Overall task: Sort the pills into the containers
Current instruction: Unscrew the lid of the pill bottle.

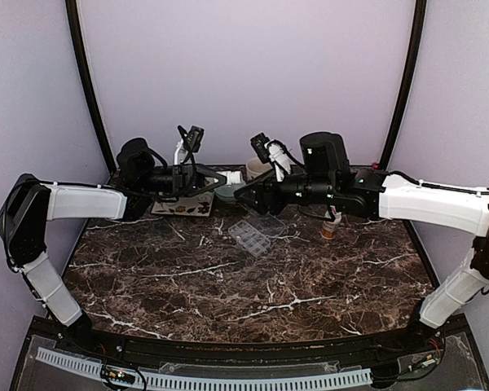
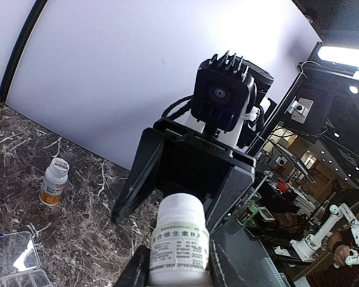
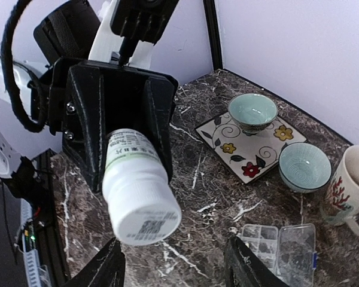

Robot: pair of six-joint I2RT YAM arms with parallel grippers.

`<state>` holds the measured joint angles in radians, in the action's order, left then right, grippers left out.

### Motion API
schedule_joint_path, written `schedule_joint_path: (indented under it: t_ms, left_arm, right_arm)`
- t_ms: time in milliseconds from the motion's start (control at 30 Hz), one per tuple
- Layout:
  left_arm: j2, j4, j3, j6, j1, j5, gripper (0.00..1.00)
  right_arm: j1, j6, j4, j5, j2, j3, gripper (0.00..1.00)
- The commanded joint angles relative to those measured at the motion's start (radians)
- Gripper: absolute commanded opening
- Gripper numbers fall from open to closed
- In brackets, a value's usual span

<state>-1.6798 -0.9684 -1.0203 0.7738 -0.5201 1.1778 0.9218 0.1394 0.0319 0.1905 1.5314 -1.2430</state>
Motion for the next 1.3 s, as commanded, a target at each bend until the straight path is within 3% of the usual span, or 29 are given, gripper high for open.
schedule_joint_path:
  t_ms: [0, 267, 467, 833, 1267]
  left_arm:
    - [0.062, 0.027, 0.016, -0.094, -0.002, -0.049, 0.0]
    - [0.071, 0.054, 0.033, -0.156, -0.003, -0.076, 0.0]
    - [0.092, 0.115, 0.04, -0.212, -0.003, -0.084, 0.0]
    - [0.11, 0.172, 0.043, -0.264, -0.007, -0.088, 0.0]
    - [0.107, 0.16, 0.042, -0.258, -0.009, -0.095, 0.0]
  right_arm:
    - [-0.01, 0.215, -0.019, 0.049, -0.077, 0.04, 0.57]
    - [-0.081, 0.603, -0.178, 0.178, -0.125, 0.129, 0.57]
    - [-0.138, 0.869, -0.331, 0.313, -0.064, 0.141, 0.57]
    - [-0.141, 0.979, -0.357, 0.398, 0.019, 0.051, 0.55]
    - [-0.141, 0.968, -0.308, 0.411, 0.048, 0.022, 0.53]
